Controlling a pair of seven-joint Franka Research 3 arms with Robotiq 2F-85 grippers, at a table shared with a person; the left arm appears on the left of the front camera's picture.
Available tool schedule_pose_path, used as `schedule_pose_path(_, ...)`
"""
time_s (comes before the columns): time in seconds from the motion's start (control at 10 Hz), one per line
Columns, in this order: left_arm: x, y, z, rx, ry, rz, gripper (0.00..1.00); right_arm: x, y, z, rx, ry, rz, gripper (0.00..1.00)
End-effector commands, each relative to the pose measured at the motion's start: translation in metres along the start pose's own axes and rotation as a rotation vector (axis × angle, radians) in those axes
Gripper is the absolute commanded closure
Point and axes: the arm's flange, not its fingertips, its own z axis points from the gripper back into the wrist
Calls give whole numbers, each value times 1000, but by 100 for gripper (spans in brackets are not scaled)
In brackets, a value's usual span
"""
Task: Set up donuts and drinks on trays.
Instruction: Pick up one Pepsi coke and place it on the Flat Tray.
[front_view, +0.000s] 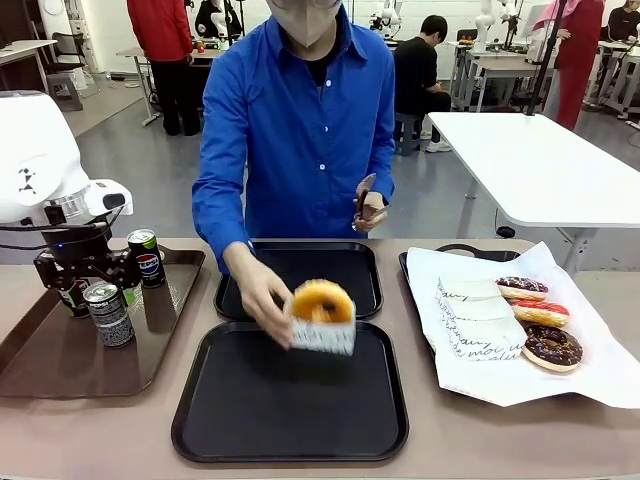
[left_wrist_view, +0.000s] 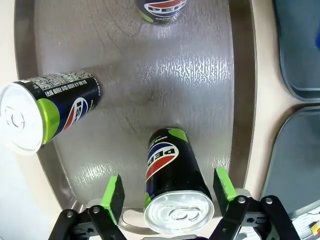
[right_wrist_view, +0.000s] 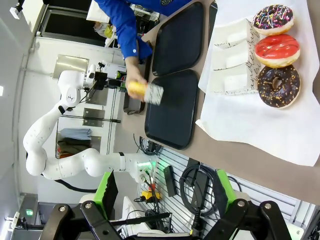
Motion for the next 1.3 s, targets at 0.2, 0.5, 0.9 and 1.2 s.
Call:
schedule_pose_path(0.2, 4, 0, 7, -20, 16, 12, 100, 0, 0, 0, 20, -8, 17, 0)
schedule_pose_path(0.5, 1, 0, 6, -24, 31, 24, 86, 0, 0, 0, 20, -8, 17, 0)
schedule_pose_path(0.9, -8, -1, 34, 21, 91, -3, 100, 0, 0, 0, 20, -8, 17, 0)
schedule_pose_path(1.2, -49, -13, 95, 7, 97, -76, 100, 0, 0, 0, 20, -8, 17, 0)
